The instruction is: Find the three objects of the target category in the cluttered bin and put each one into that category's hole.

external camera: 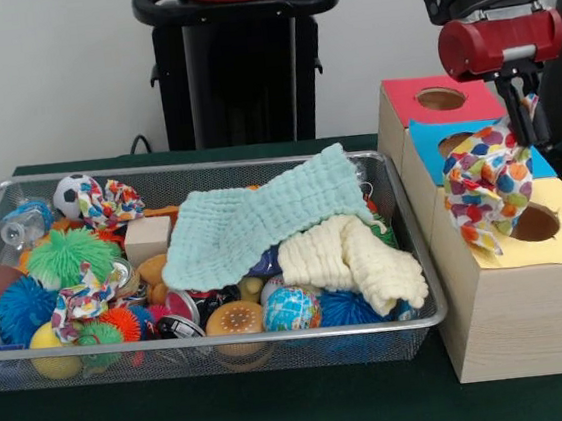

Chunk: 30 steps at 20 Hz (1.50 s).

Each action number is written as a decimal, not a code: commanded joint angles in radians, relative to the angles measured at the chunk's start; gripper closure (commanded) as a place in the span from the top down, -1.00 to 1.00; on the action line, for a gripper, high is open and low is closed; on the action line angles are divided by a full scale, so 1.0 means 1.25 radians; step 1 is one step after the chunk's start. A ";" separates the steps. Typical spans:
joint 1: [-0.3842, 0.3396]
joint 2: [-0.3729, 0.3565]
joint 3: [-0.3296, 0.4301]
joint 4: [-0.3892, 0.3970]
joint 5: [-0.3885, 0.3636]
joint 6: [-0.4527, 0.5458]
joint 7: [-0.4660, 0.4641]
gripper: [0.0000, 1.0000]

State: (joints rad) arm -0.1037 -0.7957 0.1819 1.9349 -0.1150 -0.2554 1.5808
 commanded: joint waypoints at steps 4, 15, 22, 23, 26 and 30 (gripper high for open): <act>-0.032 0.016 0.094 0.083 0.041 0.009 0.244 -1.00; -0.010 -0.002 0.094 0.103 0.080 0.018 0.261 -1.00; 0.013 -0.023 0.100 0.079 0.112 0.061 0.263 -1.00; 0.015 -0.026 0.101 0.076 0.115 0.067 0.262 -1.00; 0.022 -0.030 0.107 0.061 0.128 0.087 0.255 -1.00; 0.025 -0.028 0.110 0.049 0.140 0.101 0.243 -1.00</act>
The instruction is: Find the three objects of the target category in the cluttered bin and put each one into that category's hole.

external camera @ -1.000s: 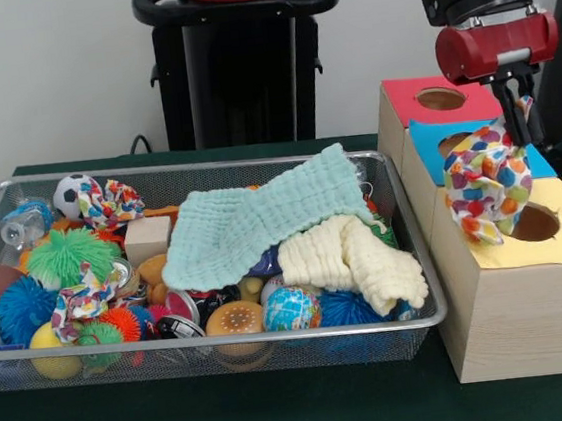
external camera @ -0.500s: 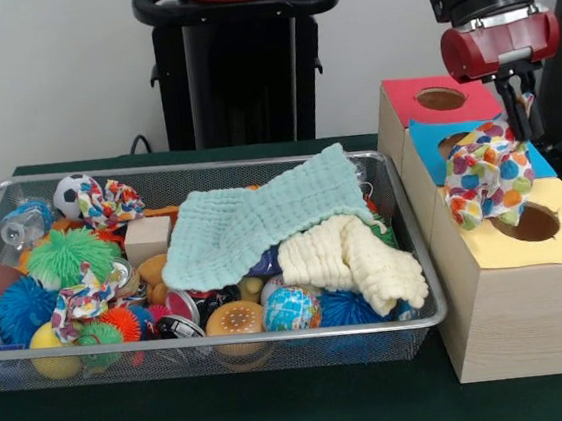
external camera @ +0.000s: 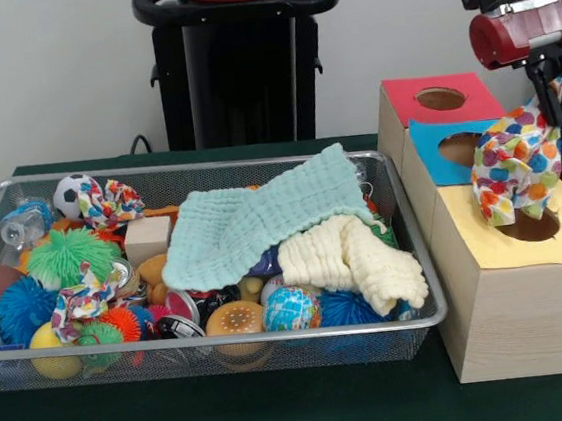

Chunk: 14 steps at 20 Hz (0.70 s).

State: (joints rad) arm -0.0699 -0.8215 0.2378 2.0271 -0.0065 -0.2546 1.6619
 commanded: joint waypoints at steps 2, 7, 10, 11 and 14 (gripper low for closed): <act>-0.004 -0.009 0.069 -0.029 0.057 0.108 0.172 -1.00; -0.029 0.003 0.087 -0.043 0.024 0.077 0.153 -1.00; -0.056 0.021 0.104 -0.052 -0.025 0.032 0.136 -1.00; -0.058 0.024 0.105 -0.055 -0.033 0.023 0.132 -1.00; -0.071 0.048 0.115 -0.069 -0.063 -0.013 0.126 -1.00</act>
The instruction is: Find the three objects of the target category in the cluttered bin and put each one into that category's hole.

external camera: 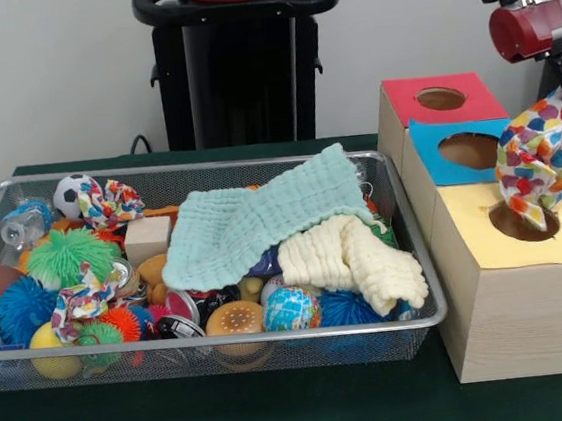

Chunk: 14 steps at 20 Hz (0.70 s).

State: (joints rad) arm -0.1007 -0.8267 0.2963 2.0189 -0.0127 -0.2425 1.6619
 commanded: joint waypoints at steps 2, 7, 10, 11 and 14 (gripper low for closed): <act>-0.050 0.057 0.066 -0.071 -0.068 -0.028 0.122 -1.00; -0.066 0.068 0.076 -0.090 -0.097 -0.032 0.118 -1.00; -0.082 0.077 0.092 -0.111 -0.125 -0.020 0.099 -1.00; -0.087 0.077 0.096 -0.115 -0.132 -0.017 0.098 -1.00; -0.098 0.076 0.106 -0.123 -0.148 -0.009 0.099 -1.00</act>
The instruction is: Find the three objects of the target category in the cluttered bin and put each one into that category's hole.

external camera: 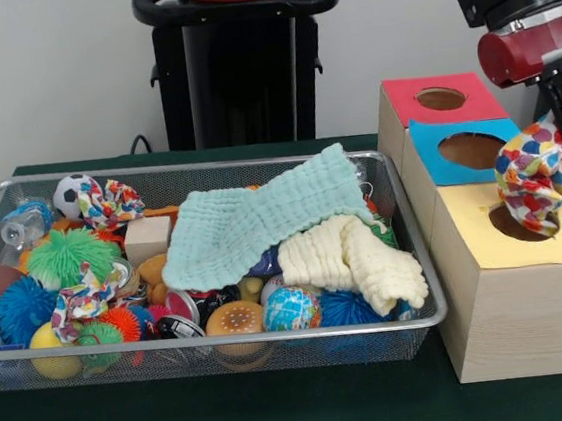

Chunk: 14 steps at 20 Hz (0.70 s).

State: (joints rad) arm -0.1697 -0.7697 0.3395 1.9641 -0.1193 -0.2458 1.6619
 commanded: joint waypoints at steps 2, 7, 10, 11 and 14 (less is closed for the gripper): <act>-0.045 0.026 0.073 -0.083 -0.069 0.000 0.098 -1.00; -0.050 0.019 0.073 -0.097 -0.090 0.000 0.092 -1.00; -0.058 0.018 0.069 -0.105 -0.118 0.000 0.077 -1.00; -0.062 0.017 0.069 -0.106 -0.128 0.005 0.073 -1.00; -0.074 0.013 0.068 -0.109 -0.158 0.012 0.063 -1.00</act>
State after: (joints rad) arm -0.2102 -0.7639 0.3678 1.8951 -0.2205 -0.2454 1.6619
